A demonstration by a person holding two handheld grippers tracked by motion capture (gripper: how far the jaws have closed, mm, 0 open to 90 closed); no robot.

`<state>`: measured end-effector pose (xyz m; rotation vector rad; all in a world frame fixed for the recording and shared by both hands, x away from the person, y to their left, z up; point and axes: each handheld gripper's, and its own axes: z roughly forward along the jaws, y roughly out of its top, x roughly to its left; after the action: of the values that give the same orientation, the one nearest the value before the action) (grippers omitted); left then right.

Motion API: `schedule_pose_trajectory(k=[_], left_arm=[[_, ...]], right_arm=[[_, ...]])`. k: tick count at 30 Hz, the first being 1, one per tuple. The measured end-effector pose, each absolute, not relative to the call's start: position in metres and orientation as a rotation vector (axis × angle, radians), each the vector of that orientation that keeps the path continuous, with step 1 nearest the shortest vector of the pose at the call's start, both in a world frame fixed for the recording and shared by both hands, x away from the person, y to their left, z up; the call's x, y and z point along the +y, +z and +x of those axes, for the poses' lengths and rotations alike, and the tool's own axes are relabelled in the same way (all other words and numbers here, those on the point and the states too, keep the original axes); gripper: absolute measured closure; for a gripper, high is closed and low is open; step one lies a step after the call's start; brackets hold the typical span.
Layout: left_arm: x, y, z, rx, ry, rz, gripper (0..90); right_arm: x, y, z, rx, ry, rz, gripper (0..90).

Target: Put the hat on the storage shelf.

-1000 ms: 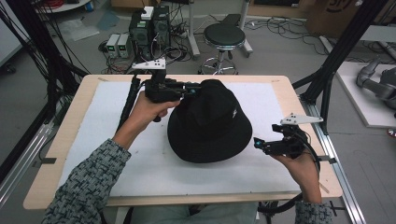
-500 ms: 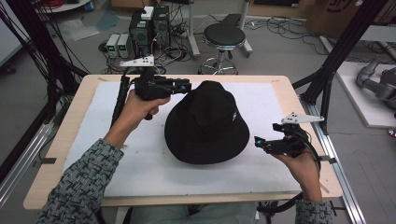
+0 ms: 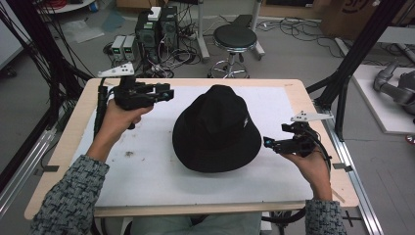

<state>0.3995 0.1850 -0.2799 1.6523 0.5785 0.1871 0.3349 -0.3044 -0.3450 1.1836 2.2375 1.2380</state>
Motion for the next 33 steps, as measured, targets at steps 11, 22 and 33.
schedule_pose_trajectory(k=[11, 22, 33], left_arm=[[0.235, -0.301, 0.373, 0.689, 0.443, 1.737, 46.5], [0.279, -0.332, 0.358, 0.831, 0.552, 1.816, 35.8], [0.314, -0.363, 0.352, 0.985, 0.584, 1.823, 24.3]], right_arm=[[-0.307, -0.346, 0.35, 2.25, 1.241, 1.199, 6.5], [-0.312, -0.345, 0.356, 2.245, 1.261, 1.221, 6.4], [-0.309, -0.347, 0.359, 2.264, 1.258, 1.217, 6.4]])
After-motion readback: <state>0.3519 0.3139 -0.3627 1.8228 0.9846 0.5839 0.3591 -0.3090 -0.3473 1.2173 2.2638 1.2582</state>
